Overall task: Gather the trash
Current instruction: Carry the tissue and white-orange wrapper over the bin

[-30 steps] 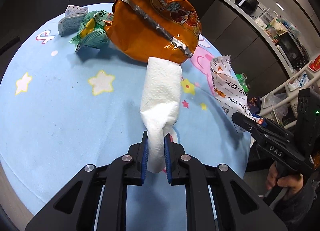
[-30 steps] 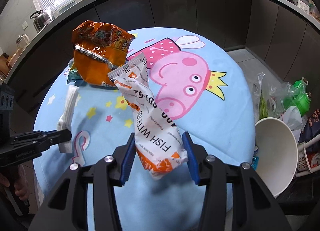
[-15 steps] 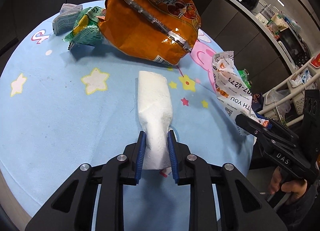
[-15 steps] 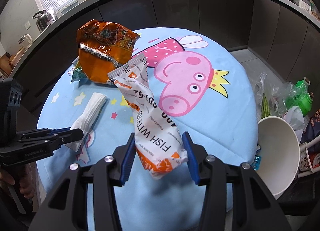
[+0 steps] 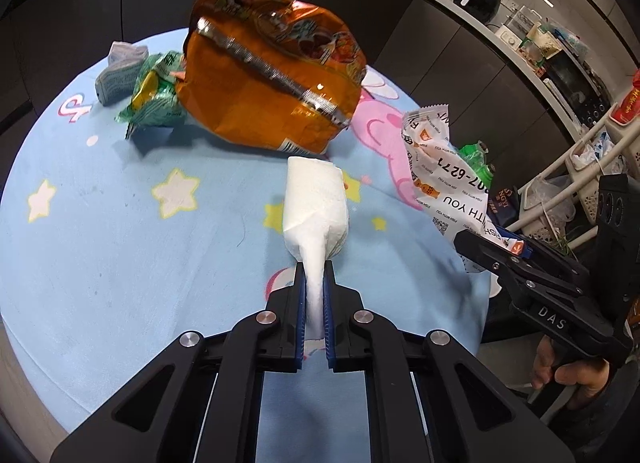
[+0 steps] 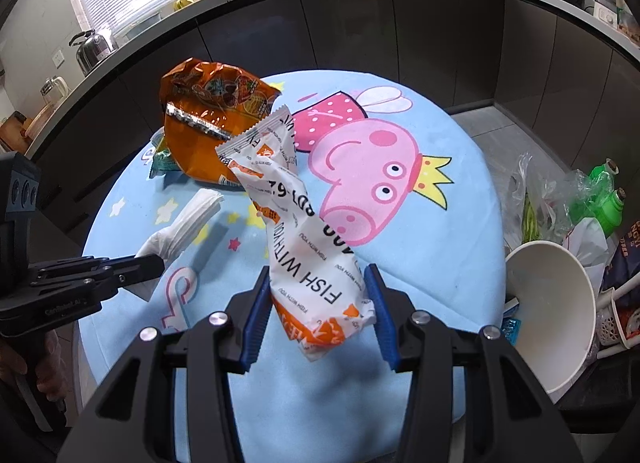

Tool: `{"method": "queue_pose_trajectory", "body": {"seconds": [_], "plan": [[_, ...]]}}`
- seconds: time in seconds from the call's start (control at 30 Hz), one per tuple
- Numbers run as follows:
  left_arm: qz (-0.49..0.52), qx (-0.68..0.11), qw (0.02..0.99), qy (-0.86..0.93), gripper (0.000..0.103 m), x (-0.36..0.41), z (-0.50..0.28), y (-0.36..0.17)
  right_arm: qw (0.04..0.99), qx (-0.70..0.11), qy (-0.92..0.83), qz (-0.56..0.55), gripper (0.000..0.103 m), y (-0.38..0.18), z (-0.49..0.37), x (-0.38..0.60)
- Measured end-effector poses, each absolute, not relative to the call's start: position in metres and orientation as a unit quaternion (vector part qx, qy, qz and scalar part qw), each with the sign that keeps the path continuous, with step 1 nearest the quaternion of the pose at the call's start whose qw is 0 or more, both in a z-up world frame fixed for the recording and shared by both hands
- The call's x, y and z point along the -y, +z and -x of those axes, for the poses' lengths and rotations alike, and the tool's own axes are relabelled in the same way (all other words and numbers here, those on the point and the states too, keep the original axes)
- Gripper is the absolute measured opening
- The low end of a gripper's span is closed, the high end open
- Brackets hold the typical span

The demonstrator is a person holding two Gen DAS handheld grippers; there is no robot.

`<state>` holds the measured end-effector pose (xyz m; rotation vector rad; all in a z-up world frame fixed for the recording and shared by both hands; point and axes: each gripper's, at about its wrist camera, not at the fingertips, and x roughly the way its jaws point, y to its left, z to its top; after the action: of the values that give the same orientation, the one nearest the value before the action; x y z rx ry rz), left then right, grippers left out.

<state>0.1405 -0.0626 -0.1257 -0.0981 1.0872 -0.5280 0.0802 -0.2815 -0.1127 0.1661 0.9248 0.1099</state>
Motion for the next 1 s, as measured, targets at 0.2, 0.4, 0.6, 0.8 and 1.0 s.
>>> {"method": "queue_pose_trajectory", "body": {"seconds": [0.2,0.4,0.6,0.8,1.0], "plan": [[0.038,-0.490,0.830,-0.266,0.006,0.071,-0.137,-0.107,0.899,-0.428,0.043,-0.088,0.046,-0.100,-0.073,0.293],[0.028,-0.473,0.831,-0.291,0.005,0.093,-0.137,-0.090,0.904,-0.416,0.023,-0.094,0.046,-0.090,-0.063,0.312],[0.007,-0.461,0.825,-0.325,0.005,0.129,-0.134,-0.078,0.907,-0.406,-0.014,-0.112,0.046,-0.087,-0.047,0.343],[-0.016,-0.453,0.818,-0.354,0.005,0.167,-0.130,-0.071,0.904,-0.402,-0.050,-0.134,0.046,-0.090,-0.031,0.377],[-0.038,-0.452,0.806,-0.379,0.005,0.209,-0.126,-0.069,0.900,-0.397,-0.082,-0.159,0.046,-0.097,-0.016,0.408]]}}
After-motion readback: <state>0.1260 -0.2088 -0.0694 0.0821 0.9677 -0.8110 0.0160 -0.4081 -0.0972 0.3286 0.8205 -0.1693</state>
